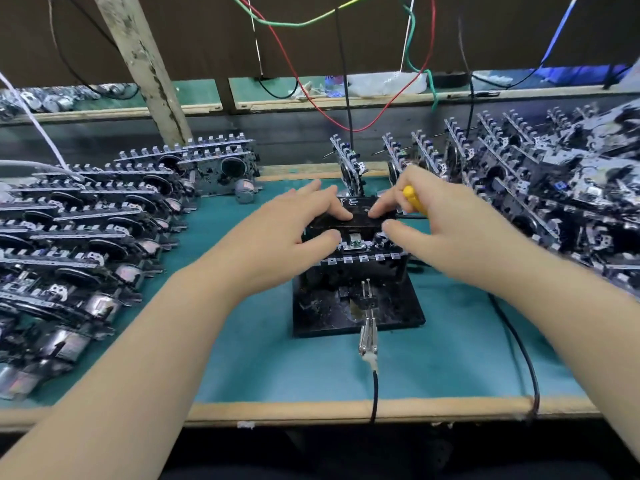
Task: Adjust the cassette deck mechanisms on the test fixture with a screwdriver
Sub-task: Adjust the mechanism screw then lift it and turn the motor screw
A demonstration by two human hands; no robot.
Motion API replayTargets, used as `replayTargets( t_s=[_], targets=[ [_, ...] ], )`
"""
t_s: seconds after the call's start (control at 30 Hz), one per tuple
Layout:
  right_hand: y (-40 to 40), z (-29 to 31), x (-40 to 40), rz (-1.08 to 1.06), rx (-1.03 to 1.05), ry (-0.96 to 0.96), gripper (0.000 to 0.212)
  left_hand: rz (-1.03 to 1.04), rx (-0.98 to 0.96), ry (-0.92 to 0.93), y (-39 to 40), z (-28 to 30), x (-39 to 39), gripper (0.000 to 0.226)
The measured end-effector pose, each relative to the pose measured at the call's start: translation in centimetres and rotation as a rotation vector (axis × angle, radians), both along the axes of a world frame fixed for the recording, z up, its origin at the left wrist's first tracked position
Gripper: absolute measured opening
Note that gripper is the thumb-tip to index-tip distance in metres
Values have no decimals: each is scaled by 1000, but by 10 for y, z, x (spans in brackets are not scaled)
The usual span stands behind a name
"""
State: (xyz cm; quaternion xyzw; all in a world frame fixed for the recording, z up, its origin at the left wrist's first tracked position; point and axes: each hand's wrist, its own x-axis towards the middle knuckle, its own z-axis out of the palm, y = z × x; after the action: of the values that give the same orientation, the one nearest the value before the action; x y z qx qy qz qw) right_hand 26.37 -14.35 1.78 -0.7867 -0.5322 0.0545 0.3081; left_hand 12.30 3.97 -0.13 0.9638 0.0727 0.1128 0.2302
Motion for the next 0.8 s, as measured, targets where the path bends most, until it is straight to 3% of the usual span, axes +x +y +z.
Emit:
replayTargets(
  t_s=[0.13,0.43,0.6,0.8],
  targets=[
    [0,-23,-3,-103,166,115,30,-32,48,45,-4,1,-2,48],
    [4,-24,-10,-139,213,95,29,-67,44,59,4,4,-7,61],
    [3,-24,-9,-137,200,133,27,-31,-153,-10,7,-10,-4,29],
    [2,-18,-4,-129,137,187,27,15,-139,10,12,-12,-1,34]
  ],
)
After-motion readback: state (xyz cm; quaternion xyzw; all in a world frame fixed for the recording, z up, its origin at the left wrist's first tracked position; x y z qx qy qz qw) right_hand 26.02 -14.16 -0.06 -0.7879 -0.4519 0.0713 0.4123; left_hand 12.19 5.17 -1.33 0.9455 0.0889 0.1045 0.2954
